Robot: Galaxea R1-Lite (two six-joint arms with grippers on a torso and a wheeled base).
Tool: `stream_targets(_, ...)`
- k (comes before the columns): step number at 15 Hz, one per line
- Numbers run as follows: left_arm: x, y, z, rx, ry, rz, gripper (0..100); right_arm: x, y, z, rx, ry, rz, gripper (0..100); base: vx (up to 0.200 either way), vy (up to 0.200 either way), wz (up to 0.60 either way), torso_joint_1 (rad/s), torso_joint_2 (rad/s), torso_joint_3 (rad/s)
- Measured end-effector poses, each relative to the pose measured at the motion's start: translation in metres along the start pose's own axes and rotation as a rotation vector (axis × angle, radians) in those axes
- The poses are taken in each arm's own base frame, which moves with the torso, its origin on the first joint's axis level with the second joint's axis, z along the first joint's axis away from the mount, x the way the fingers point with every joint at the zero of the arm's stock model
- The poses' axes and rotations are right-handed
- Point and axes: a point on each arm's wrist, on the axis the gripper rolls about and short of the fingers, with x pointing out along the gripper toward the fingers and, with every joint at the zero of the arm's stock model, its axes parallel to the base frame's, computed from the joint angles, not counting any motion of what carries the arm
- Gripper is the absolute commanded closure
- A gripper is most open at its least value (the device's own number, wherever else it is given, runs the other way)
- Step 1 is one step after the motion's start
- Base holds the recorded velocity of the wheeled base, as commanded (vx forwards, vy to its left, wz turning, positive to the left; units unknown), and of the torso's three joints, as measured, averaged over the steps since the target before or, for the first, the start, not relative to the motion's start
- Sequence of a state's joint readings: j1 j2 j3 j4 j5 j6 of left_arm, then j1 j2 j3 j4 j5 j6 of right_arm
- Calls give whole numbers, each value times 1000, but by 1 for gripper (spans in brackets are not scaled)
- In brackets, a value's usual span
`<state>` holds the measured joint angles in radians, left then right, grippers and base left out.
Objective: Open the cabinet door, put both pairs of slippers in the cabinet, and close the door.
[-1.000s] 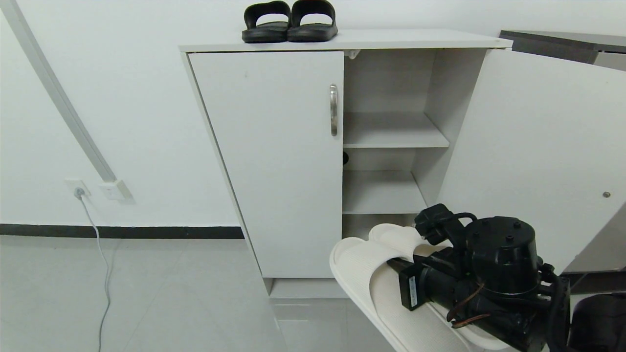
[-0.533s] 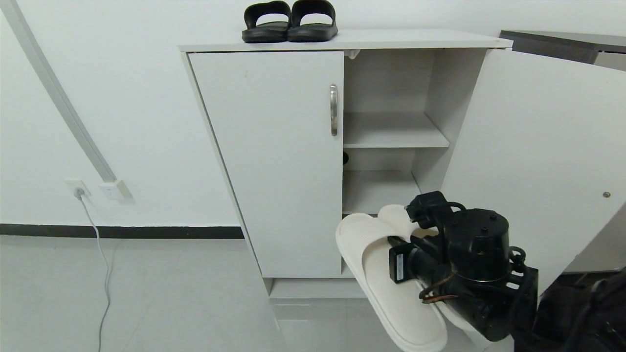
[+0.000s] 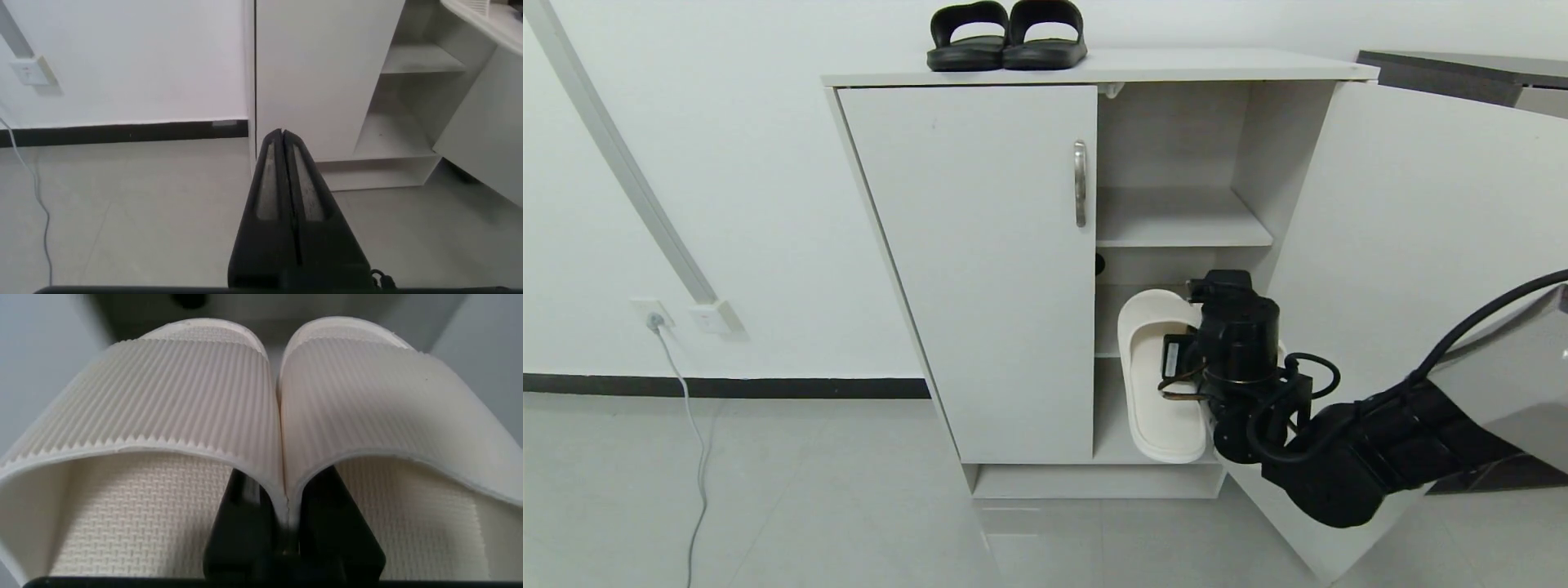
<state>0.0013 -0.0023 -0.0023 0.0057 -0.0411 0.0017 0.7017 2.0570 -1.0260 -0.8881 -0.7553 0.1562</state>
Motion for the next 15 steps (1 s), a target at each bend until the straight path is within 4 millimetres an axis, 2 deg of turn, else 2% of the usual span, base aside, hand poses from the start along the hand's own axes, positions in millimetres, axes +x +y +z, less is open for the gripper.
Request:
stream_targets(3,0,0,0,0,0,-1,100,10,3,-9,-23,11,-8,100,0,0,0,0,0,0)
stream_targets(8,0,0,0,0,1,0,100,13,7,-21,-44,33,-3,100,0,-200,0,0,0,5)
stream_targets(12,0,0,0,0,0,-1,100,12,12,-32,-60,54,24,100,0,0,0,0,0,0)
stream_targets(15,0,0,0,0,0,0,100,14,29,-45,-69,68,86,100,0,0,0,0,0,0)
